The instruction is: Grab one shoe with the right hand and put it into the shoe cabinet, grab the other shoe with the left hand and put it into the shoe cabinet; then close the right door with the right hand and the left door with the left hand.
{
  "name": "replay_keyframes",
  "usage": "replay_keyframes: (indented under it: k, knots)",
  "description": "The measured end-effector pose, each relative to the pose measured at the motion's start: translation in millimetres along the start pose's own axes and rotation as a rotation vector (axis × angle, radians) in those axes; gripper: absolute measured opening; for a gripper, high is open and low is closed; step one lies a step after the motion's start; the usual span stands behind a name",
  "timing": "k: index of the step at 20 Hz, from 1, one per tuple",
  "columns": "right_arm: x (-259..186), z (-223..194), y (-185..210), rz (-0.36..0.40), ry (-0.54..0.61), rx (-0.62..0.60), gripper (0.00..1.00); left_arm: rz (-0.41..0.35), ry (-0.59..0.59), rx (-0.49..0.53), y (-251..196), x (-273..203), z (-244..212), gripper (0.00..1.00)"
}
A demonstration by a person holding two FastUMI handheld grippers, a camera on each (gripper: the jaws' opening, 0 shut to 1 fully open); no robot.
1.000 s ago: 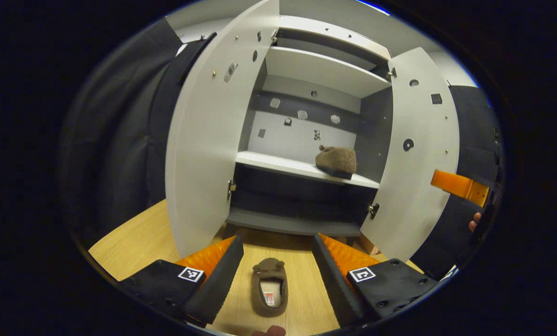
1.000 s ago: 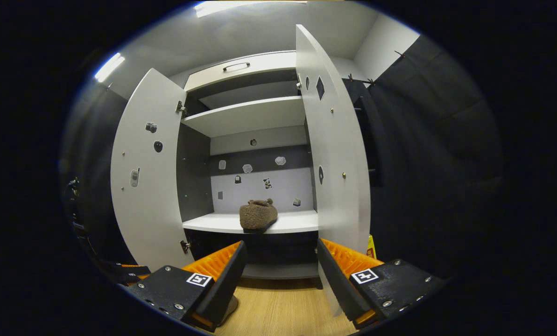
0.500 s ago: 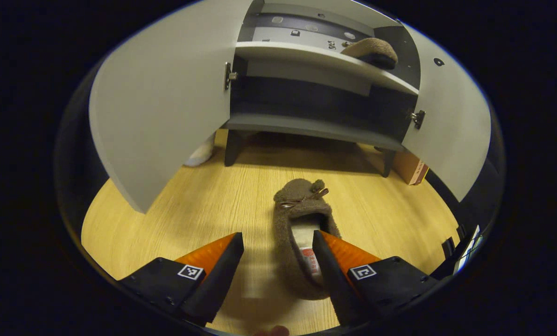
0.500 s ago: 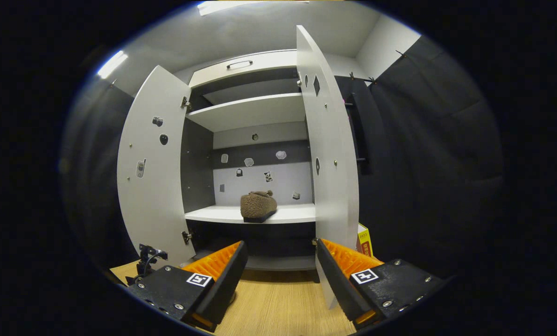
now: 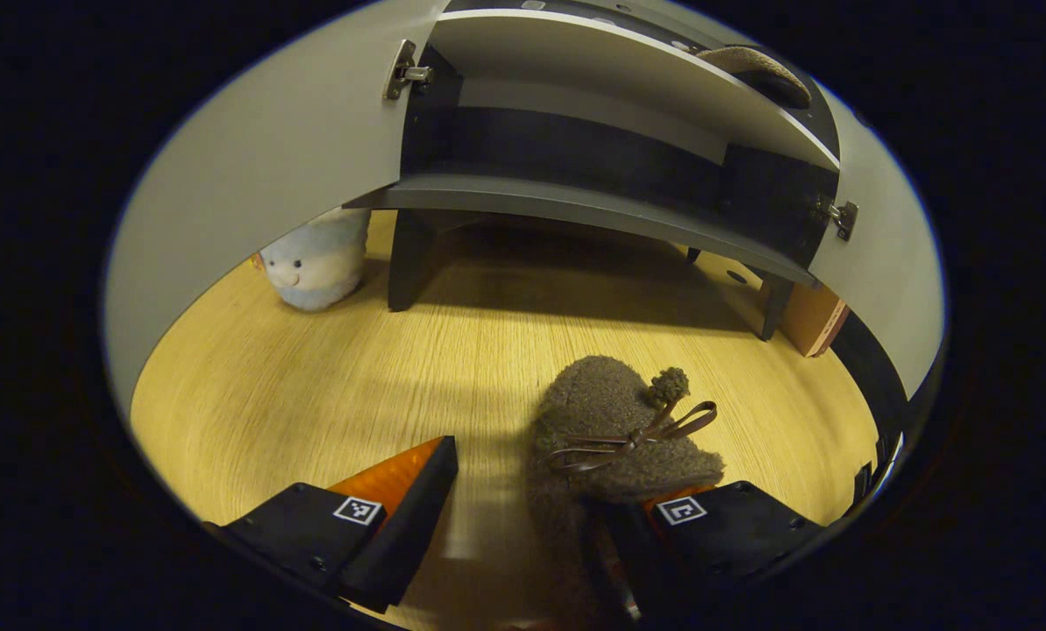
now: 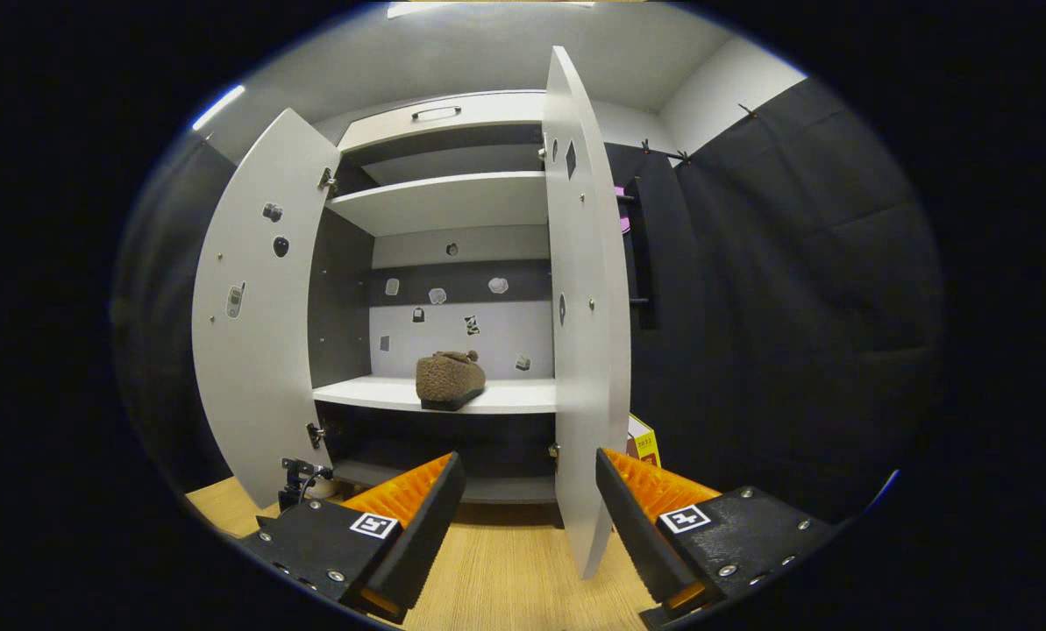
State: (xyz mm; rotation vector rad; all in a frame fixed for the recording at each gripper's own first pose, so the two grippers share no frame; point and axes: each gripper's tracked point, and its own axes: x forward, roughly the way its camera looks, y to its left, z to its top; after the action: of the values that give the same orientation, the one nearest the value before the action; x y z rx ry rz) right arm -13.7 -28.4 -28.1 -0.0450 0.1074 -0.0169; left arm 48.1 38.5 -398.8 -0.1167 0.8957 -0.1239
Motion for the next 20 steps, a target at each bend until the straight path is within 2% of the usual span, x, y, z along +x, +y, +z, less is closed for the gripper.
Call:
replay_keyframes:
  k: [2, 4, 6, 7, 9, 12, 15, 16, 18, 19, 20]
  knots:
    - [2.3, -3.8, -0.9, -0.010, 0.011, -0.006, 0.93, -0.034, -0.021, -0.036, -11.1, -1.2, 2.0, 0.75]
    - [5.2, -6.0, 1.8, -0.005, 0.018, -0.002, 0.93, -0.027, -0.025, -0.031, -12.9, -6.9, 3.4, 0.45]
    - [8.9, -8.4, 6.8, 0.010, 0.023, 0.005, 0.93, 0.009, -0.038, -0.016, -7.9, -18.2, 8.8, 0.43]
    - [10.3, -8.8, 9.3, 0.017, 0.024, 0.005, 0.93, 0.021, -0.070, -0.016, -7.7, -28.8, 19.6, 0.29]
    - [13.3, -8.4, 15.9, 0.037, 0.019, 0.010, 0.93, 0.021, -0.139, -0.025, -12.6, -58.1, 45.2, 0.24]
    - [18.8, -11.1, 27.9, 0.073, 0.019, 0.022, 0.93, -0.005, -0.228, -0.028, -29.6, -113.0, 91.3, 0.26]
    - [20.3, -13.4, 39.8, 0.109, 0.023, 0.033, 0.93, -0.054, -0.336, -0.056, -49.8, -170.2, 155.6, 0.24]
    - [20.5, -13.7, 43.0, 0.118, 0.022, 0.036, 0.93, -0.056, -0.364, -0.061, -55.0, -186.9, 180.3, 0.26]
    - [20.4, -13.8, 45.0, 0.127, 0.019, 0.042, 0.93, -0.015, -0.416, -0.027, -62.5, -222.3, 231.6, 0.26]
    - [20.6, -14.1, 45.2, 0.129, 0.020, 0.047, 0.93, 0.006, -0.450, 0.000, -76.8, -219.2, 249.9, 0.26]
    - [19.9, -13.7, 45.2, 0.132, 0.021, 0.053, 0.93, 0.031, -0.478, 0.020, -70.1, -230.9, 284.2, 0.26]
